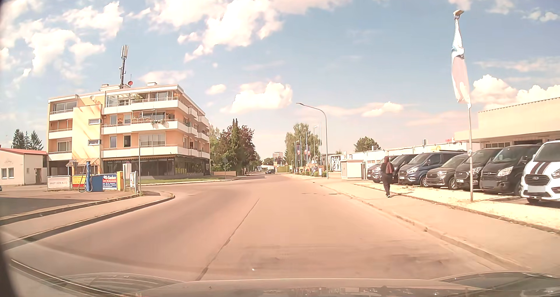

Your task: Follow the waypoints while adhering to traffic rules and regulations

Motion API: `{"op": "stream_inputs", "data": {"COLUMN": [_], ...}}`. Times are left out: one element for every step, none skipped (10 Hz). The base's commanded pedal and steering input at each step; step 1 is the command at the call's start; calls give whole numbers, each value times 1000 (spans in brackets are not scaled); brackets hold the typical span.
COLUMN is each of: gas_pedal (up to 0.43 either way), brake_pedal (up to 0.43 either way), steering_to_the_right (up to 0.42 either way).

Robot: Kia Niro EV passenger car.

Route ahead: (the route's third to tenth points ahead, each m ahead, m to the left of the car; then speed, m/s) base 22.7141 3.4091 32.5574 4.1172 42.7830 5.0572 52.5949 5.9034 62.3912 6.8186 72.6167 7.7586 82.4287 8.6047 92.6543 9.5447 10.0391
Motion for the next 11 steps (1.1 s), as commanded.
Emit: {"op": "stream_inputs", "data": {"gas_pedal": [209, 209, 209, 209, 209, 209, 209, 209, 189, 169, 169], "brake_pedal": [18, 18, 18, 18, 18, 18, 18, 18, 18, 18, 18], "steering_to_the_right": [-11, -9, -9, -9, -10, -12, -15, -15, -16, -16, -15]}}
